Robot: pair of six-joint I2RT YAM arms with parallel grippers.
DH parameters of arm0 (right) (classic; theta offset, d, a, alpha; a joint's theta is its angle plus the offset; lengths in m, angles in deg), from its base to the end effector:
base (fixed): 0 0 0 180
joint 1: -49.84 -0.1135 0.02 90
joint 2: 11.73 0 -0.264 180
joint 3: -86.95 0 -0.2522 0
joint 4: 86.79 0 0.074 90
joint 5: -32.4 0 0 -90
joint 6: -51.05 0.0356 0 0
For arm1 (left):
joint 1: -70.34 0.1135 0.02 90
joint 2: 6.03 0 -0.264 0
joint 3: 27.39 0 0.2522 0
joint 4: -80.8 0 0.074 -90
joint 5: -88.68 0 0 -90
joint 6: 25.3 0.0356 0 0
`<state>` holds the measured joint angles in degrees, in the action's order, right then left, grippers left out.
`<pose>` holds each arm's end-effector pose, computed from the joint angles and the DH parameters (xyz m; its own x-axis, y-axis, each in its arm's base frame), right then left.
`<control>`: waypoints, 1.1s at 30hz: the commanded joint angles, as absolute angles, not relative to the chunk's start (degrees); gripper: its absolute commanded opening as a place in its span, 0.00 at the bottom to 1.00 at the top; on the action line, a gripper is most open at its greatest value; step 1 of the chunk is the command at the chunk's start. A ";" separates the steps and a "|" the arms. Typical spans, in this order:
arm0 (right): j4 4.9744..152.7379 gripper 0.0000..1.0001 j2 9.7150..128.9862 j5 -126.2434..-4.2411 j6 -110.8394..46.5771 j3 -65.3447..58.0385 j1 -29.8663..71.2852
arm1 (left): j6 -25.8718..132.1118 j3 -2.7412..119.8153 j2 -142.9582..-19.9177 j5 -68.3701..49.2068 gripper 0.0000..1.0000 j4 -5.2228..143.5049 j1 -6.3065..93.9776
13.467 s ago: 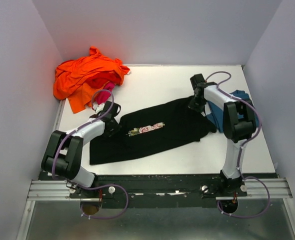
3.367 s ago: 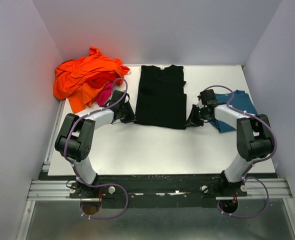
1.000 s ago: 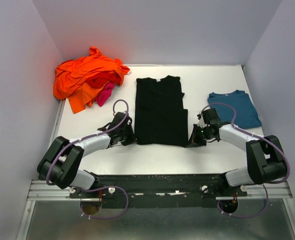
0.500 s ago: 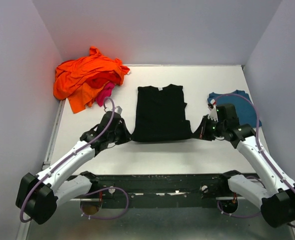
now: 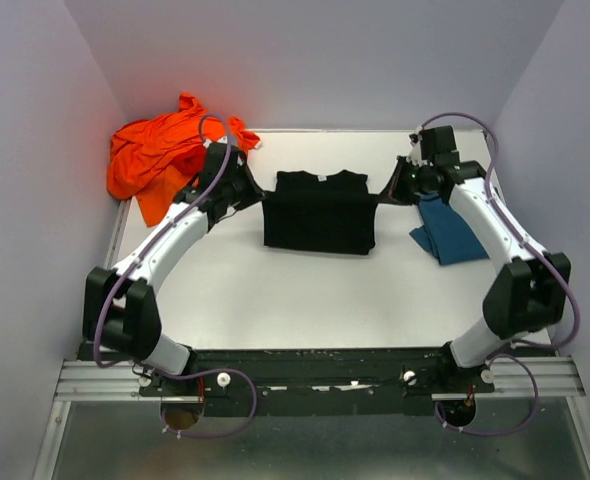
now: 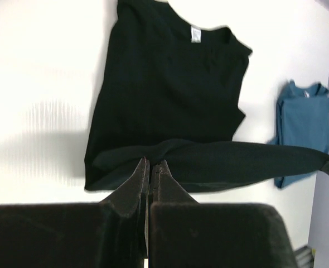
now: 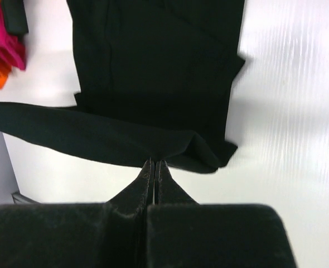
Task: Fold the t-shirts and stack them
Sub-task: Fold the long partially folded tshirt into a neat square
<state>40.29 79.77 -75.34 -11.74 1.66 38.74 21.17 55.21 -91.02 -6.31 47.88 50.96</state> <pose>0.3399 0.0777 0.3092 -0.8379 0.2794 -0.4688 0.0072 0.8646 0.5024 0.3181 -0.1152 0.3027 -0.6691 -0.4920 -0.5570 -0.0873 0.7964 -0.5985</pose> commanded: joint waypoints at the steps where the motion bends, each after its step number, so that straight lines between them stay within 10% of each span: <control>1: 40.52 0.01 89.41 -77.11 -10.56 12.97 40.87 | 21.81 64.39 -101.90 -6.59 0.00 50.95 53.02; 13: 38.75 0.02 120.17 -83.96 -8.19 40.84 45.35 | 22.95 91.73 -130.72 -10.89 0.00 52.18 55.30; 15: 38.93 0.17 124.57 -85.19 -7.66 44.79 46.14 | 23.47 95.51 -134.51 -11.95 0.21 53.23 55.57; 17: 40.33 0.59 126.43 -85.11 -7.57 45.69 46.58 | 24.70 97.89 -137.24 -12.13 0.58 54.55 55.83; 19: 42.88 0.67 125.83 -85.37 -8.79 43.77 46.58 | 26.28 99.30 -138.48 -13.27 0.75 54.73 56.36; 33: 40.53 0.68 128.62 -75.29 -13.10 44.97 43.16 | 29.72 94.47 -139.00 -14.06 0.66 52.54 56.80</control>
